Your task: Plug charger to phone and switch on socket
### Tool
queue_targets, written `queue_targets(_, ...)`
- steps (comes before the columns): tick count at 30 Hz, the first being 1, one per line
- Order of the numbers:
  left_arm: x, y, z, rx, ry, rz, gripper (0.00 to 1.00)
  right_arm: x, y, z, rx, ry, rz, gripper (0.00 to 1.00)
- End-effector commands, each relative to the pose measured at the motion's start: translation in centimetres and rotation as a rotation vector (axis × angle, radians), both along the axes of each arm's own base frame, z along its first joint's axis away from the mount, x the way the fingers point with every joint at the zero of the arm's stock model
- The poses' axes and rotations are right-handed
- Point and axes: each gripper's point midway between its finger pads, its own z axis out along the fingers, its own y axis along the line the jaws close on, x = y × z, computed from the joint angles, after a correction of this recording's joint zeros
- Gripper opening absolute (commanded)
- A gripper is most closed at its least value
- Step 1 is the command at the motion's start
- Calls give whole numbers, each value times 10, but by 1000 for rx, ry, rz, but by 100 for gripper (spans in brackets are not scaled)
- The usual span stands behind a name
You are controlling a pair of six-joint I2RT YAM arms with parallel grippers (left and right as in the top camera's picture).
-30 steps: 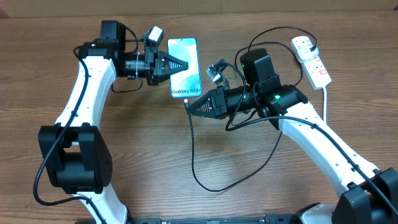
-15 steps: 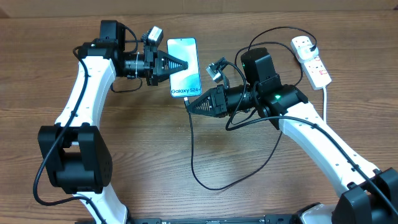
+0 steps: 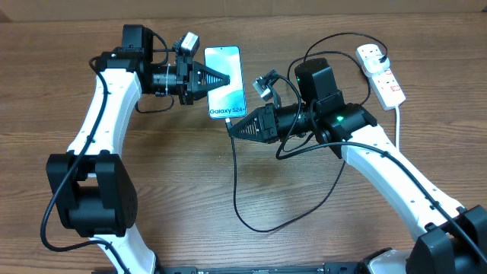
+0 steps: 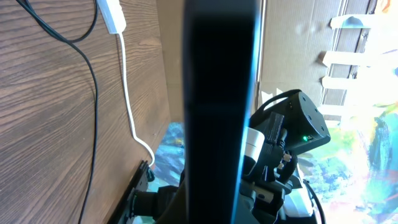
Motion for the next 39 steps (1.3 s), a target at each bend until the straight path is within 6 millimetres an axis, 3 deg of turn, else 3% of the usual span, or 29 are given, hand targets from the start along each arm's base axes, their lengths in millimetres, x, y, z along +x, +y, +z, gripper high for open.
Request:
queue_targets(1,0,2,9,-50,0,-9,4,4,-2,7,8,-24,-15,4)
queue_targets(39,0,2,10,-54,1,-10,4,9,-3,4,-8,-38,-38,4)
